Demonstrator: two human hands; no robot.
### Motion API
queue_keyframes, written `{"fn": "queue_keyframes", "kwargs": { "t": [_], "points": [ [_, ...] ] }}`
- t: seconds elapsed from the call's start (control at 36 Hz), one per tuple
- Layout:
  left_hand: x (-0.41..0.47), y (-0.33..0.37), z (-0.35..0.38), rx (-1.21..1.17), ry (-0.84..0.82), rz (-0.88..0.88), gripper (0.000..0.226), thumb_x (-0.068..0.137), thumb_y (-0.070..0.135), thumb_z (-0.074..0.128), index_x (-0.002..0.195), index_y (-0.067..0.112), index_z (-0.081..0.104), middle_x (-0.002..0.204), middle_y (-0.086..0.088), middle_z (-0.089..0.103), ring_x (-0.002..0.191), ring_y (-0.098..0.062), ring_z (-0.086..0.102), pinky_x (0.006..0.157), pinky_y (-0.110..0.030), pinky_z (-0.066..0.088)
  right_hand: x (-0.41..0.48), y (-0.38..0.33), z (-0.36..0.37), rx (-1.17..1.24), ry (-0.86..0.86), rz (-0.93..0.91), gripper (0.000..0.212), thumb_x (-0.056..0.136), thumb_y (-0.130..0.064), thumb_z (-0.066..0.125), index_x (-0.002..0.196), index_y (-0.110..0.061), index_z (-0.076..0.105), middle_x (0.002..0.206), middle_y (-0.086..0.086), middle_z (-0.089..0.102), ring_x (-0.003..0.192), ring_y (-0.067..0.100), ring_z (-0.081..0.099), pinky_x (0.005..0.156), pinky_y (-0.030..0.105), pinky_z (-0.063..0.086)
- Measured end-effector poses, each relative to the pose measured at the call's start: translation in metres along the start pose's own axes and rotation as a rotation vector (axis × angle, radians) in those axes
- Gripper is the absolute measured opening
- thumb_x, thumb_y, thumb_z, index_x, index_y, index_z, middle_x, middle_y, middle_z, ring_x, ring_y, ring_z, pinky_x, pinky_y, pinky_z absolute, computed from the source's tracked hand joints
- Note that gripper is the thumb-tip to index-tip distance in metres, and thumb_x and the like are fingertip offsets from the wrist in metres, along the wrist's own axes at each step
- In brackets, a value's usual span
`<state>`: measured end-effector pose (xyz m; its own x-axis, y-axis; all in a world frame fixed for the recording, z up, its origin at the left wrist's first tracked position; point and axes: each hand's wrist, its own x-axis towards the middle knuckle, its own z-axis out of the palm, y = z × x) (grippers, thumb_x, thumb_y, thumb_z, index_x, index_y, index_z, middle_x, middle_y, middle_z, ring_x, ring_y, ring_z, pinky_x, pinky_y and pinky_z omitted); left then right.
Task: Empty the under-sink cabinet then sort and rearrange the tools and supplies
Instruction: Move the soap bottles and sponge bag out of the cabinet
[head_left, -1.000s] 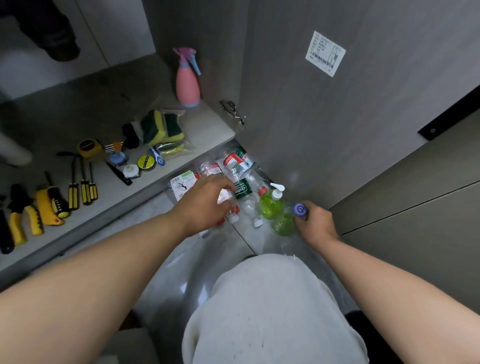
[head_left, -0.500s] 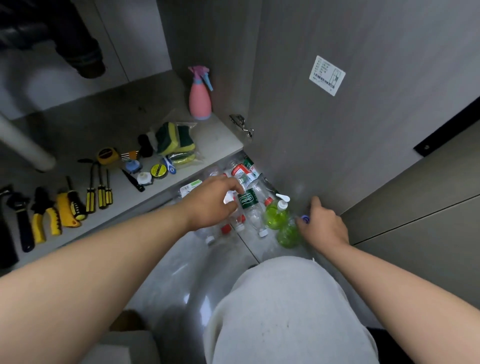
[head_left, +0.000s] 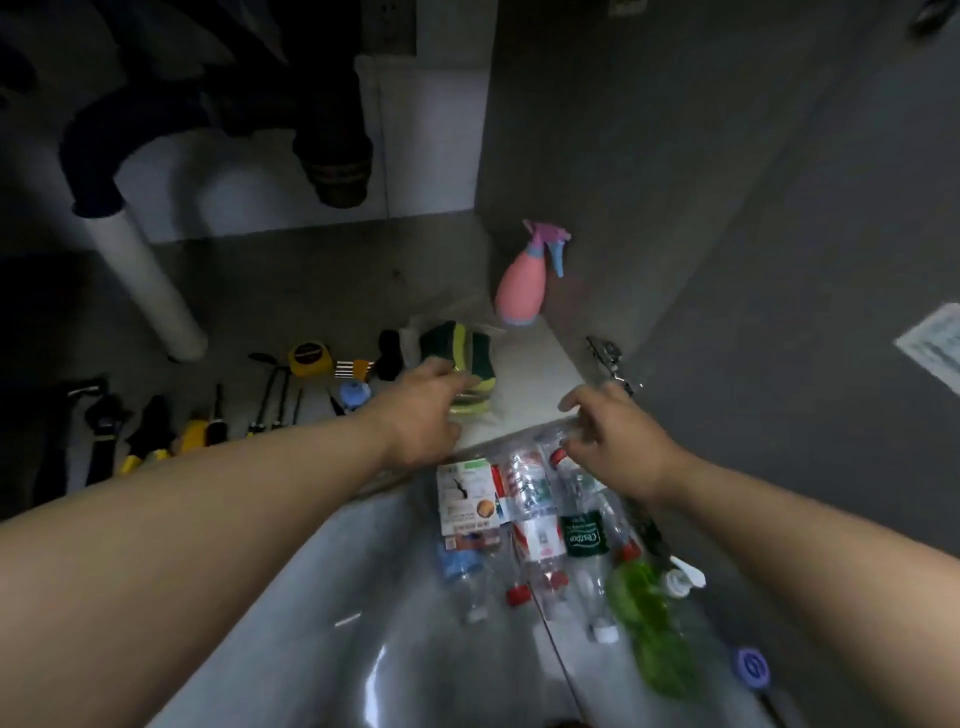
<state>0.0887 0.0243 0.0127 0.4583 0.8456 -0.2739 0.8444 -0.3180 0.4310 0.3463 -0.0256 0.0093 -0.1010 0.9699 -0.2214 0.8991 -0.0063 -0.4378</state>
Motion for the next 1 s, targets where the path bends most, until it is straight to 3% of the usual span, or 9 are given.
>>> {"fn": "queue_keyframes", "kwargs": {
  "t": [0.08,0.17,0.28,0.39,0.47,0.61,0.75,0.89,1.0],
  "points": [
    [0.028,-0.014,0.007,0.024,0.006,-0.046,0.08,0.094,0.029,0.062,0.159,0.042,0.018,0.169,0.001,-0.001,0.154,-0.031,0.014,0.122,-0.046,0.027,0.047,-0.005,-0.011,-0.042,0.011,0.047,0.049,0.088,-0.029,0.067,0.132,-0.029,0.045,0.129,0.004,0.031,0.101,0.029,0.062,0.098,0.041,0.051],
    [0.052,-0.023,0.015,0.082,0.01,-0.06,0.082,0.093,0.034,0.061,0.158,0.046,0.012,0.169,-0.001,-0.012,0.157,-0.029,0.0,0.123,-0.053,0.021,0.094,-0.011,-0.028,-0.101,0.062,0.06,0.063,0.087,-0.025,0.067,0.144,-0.024,0.04,0.142,0.014,0.027,0.123,0.039,0.051,0.113,0.037,0.039],
    [0.072,-0.031,0.032,0.087,0.037,-0.065,0.078,0.092,0.033,0.061,0.157,0.044,0.019,0.169,-0.004,-0.01,0.156,-0.031,-0.001,0.121,-0.054,0.019,0.15,-0.019,-0.053,-0.1,0.231,0.029,0.064,0.085,-0.014,0.063,0.145,-0.016,0.041,0.14,0.023,0.038,0.135,0.041,0.037,0.112,0.039,0.038],
    [0.079,-0.035,0.052,0.097,0.14,-0.069,0.075,0.085,0.032,0.065,0.153,0.04,0.035,0.168,-0.006,0.003,0.154,-0.033,0.01,0.12,-0.055,0.025,0.193,-0.02,-0.063,-0.096,0.313,0.03,0.07,0.087,-0.009,0.058,0.152,-0.024,0.038,0.153,0.018,0.034,0.146,0.034,0.027,0.119,0.035,0.028],
    [0.082,-0.038,0.059,0.121,0.189,-0.064,0.069,0.082,0.031,0.064,0.148,0.038,0.044,0.166,-0.007,0.011,0.151,-0.031,0.017,0.116,-0.052,0.029,0.221,-0.017,-0.068,-0.09,0.274,0.028,0.064,0.091,-0.008,0.054,0.153,-0.018,0.04,0.157,0.017,0.034,0.145,0.037,0.029,0.121,0.042,0.026],
    [0.085,-0.042,0.062,0.121,0.16,-0.085,0.07,0.086,0.028,0.062,0.151,0.038,0.039,0.168,-0.007,0.008,0.152,-0.032,0.014,0.117,-0.055,0.026,0.239,-0.018,-0.072,-0.085,0.241,0.073,0.054,0.096,-0.02,0.052,0.148,-0.014,0.045,0.151,0.019,0.044,0.139,0.035,0.042,0.113,0.038,0.034],
    [0.085,-0.037,0.061,0.075,0.147,-0.09,0.069,0.087,0.029,0.062,0.151,0.038,0.038,0.167,-0.005,0.007,0.152,-0.031,0.013,0.118,-0.051,0.021,0.227,-0.014,-0.072,-0.158,0.416,0.143,0.036,0.093,-0.038,0.059,0.11,-0.008,0.067,0.116,0.024,0.068,0.112,0.042,0.063,0.087,0.038,0.051],
    [0.074,-0.031,0.054,-0.034,0.155,-0.095,0.077,0.087,0.032,0.066,0.155,0.037,0.032,0.169,-0.005,0.002,0.154,-0.032,0.009,0.123,-0.051,0.017,0.194,-0.015,-0.068,-0.141,0.499,0.161,0.026,0.089,-0.028,0.061,0.107,-0.01,0.066,0.113,0.023,0.067,0.107,0.043,0.065,0.084,0.039,0.052],
    [0.059,-0.019,0.04,-0.137,0.272,-0.088,0.074,0.084,0.032,0.069,0.15,0.034,0.036,0.162,-0.001,0.019,0.147,-0.032,0.029,0.117,-0.049,0.033,0.15,-0.023,-0.074,-0.065,0.598,0.103,0.025,0.085,-0.031,0.055,0.1,-0.013,0.063,0.102,0.018,0.068,0.095,0.041,0.065,0.072,0.037,0.049]
  ]
}}
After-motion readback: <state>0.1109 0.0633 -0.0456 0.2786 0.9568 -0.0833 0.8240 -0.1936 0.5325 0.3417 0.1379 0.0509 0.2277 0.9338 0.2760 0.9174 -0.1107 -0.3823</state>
